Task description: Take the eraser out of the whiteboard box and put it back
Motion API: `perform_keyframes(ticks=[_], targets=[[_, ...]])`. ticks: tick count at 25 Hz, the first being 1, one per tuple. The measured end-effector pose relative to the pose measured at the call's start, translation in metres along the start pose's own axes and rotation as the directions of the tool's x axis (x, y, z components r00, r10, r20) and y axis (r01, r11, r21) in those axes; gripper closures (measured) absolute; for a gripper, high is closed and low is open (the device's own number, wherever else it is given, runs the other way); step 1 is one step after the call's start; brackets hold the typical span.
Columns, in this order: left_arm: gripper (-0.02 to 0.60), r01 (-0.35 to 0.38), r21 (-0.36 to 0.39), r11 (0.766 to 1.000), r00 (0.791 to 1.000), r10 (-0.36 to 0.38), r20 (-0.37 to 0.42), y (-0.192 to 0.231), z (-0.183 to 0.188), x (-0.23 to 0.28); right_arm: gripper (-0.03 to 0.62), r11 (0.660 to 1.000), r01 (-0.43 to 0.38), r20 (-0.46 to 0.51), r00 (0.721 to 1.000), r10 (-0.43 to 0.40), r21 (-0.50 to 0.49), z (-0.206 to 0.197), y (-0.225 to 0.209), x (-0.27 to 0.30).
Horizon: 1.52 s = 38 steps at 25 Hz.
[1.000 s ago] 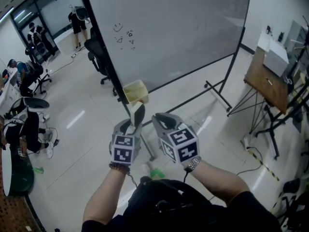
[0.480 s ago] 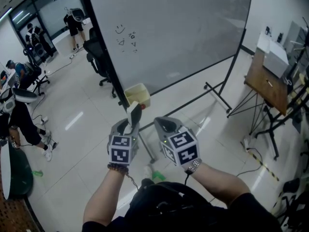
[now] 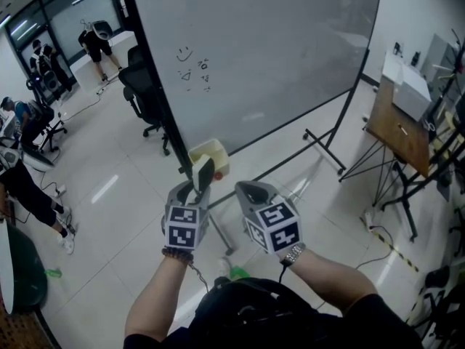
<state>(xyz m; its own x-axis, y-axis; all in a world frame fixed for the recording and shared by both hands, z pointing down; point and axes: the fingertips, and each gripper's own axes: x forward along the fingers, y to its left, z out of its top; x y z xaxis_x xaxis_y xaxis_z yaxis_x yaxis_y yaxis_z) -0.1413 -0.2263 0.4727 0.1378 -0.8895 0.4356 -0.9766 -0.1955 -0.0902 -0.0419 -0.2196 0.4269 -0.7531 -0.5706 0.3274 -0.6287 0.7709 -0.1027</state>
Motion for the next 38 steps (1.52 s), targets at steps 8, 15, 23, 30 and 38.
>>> perform_keyframes(ticks=[8,15,23,30,38], targets=[[0.433,0.049,0.043,0.998,0.999,-0.049,0.000,0.025,0.011,0.038,0.571,0.999,0.041,-0.016,0.999,-0.041,0.014,0.009,-0.017,0.041],[0.433,0.082,0.104,0.991,0.997,-0.081,-0.010,0.042,0.018,0.067,0.571,0.997,0.071,-0.024,0.997,-0.070,0.035,0.014,-0.029,0.072],[0.433,0.123,0.187,0.975,0.992,-0.124,-0.011,0.050,0.023,0.096,0.571,0.992,0.116,-0.042,0.993,-0.114,0.056,0.014,-0.044,0.092],[0.433,0.223,0.179,0.958,0.975,-0.221,-0.029,0.031,0.017,0.107,0.571,0.985,0.160,-0.058,0.986,-0.156,0.068,0.011,-0.058,0.099],[0.433,0.287,0.160,0.945,0.957,-0.276,-0.086,0.022,-0.001,0.119,0.571,0.980,0.186,-0.078,0.980,-0.181,0.069,0.005,-0.066,0.101]])
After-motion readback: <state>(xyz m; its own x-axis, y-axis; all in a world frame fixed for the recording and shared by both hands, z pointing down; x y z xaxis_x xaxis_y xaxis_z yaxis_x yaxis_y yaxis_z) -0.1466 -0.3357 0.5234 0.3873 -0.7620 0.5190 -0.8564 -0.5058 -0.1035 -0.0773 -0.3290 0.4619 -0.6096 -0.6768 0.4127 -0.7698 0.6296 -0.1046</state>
